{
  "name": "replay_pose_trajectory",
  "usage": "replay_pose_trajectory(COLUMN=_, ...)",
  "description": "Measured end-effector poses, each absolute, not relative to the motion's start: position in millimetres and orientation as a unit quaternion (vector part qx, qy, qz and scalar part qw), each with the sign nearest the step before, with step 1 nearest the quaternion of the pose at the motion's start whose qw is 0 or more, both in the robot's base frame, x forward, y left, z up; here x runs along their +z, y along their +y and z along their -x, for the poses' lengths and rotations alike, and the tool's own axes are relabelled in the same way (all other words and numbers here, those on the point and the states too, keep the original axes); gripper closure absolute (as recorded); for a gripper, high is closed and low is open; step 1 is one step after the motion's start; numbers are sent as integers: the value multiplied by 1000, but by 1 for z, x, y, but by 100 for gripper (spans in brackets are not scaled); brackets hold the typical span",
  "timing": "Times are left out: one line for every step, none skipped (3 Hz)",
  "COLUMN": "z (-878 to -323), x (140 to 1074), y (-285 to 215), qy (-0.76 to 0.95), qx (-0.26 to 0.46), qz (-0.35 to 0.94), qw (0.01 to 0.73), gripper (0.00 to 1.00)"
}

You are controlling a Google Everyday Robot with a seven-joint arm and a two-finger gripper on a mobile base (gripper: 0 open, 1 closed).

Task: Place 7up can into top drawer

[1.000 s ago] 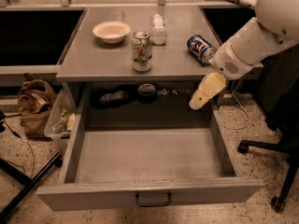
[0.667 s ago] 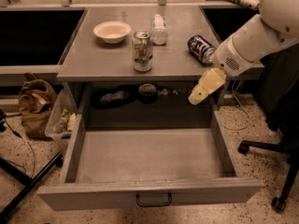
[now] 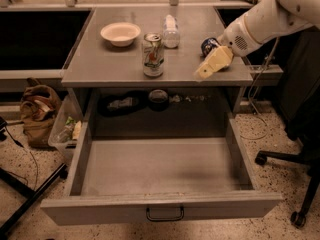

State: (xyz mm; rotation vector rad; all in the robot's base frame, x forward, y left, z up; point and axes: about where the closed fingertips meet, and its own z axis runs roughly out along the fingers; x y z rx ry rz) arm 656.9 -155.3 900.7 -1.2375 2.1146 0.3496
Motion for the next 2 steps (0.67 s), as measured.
replay_pose_trajectory(z=-685, x=908, y=-141, qy=797, qx=151, qz=474, qw=342, gripper=0)
replay_pose_trajectory(z=-700, x=913, y=-114, qy=782, qx=173, qz=486, qw=350, gripper=0)
